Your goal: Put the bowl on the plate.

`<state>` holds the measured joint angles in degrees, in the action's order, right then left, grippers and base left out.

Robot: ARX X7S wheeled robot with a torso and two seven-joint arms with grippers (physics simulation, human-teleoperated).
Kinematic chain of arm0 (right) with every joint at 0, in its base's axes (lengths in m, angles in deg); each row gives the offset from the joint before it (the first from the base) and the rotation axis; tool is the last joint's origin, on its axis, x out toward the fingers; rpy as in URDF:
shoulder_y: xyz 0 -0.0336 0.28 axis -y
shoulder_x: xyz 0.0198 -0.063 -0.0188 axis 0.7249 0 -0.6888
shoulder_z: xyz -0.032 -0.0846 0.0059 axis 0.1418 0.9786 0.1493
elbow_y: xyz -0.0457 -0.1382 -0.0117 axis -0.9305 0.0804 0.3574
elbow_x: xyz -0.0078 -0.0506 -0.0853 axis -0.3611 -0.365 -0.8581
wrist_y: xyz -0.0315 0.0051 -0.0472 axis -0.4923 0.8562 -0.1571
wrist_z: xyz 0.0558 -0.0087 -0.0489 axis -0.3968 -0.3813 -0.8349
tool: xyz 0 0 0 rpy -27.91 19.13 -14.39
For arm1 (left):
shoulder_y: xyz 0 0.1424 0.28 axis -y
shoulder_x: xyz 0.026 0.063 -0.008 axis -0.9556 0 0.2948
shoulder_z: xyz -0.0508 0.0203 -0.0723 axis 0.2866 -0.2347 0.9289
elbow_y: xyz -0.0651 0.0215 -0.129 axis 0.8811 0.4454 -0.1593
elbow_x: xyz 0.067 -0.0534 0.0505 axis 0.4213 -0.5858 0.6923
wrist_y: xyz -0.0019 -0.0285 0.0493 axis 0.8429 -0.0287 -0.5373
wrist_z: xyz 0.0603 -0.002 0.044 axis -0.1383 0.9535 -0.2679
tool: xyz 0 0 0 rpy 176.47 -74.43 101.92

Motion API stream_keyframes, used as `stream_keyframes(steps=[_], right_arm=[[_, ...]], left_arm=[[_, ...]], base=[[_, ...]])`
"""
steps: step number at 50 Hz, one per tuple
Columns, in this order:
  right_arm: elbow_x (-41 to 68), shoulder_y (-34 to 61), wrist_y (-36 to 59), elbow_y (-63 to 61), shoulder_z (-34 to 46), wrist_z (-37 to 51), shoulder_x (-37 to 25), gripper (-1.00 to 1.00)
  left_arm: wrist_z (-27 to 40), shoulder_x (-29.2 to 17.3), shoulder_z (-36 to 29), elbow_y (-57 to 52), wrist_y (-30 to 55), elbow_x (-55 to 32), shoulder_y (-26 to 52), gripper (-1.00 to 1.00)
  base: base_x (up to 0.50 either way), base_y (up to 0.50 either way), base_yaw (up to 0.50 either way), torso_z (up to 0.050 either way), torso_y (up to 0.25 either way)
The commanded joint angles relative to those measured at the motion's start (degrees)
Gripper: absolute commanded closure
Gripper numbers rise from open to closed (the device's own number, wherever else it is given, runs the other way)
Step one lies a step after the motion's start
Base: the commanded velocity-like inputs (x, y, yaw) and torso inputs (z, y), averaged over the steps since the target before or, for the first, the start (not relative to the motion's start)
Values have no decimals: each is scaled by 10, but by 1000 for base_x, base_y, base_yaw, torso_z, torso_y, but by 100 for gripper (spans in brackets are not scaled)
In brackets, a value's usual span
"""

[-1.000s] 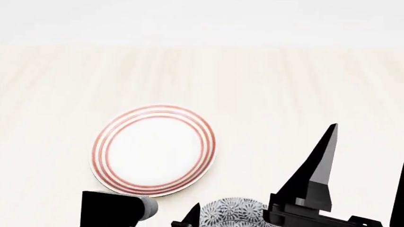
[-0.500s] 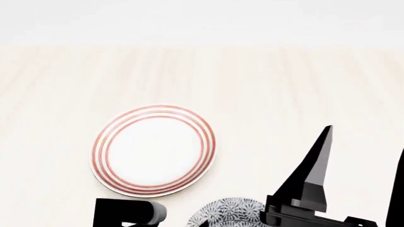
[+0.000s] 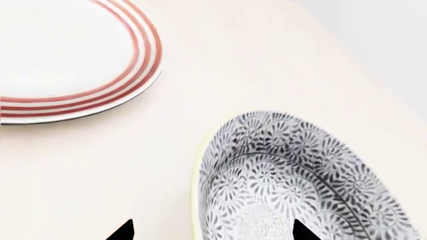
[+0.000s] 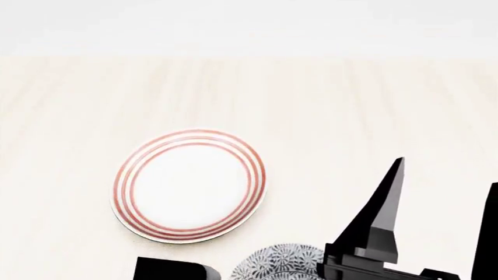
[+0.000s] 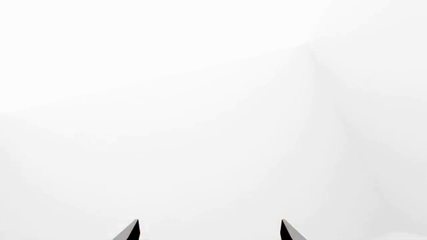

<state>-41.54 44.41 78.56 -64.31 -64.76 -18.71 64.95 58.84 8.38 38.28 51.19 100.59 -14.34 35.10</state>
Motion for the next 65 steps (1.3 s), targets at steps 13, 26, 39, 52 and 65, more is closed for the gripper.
stream_keyframes(steps=[13,26,39,52,65], right_arm=[[-11,-1,-7,8,-4,-8,4,-100],[-9,-2,-7,6,-1,-4,0,-100],[-8,0,-9,7,2,0,-4,-100],[-9,0,-11,12,6,2,-6,-100],[-8,0,-11,14,12,4,-10,-100]], left_arm=[[-1,-3,-11,19,-9,-2,8,100],[-30,-42,-54,-12,-43,59,58,100],[-62,-63,-41,15,-86,102,152,100],[-80,-65,3,116,-138,123,225,100],[-99,-47,27,271,-184,147,301,100]], base=[[0,0,0,0,0],[0,0,0,0,0],[0,0,0,0,0],[0,0,0,0,0],[0,0,0,0,0]])
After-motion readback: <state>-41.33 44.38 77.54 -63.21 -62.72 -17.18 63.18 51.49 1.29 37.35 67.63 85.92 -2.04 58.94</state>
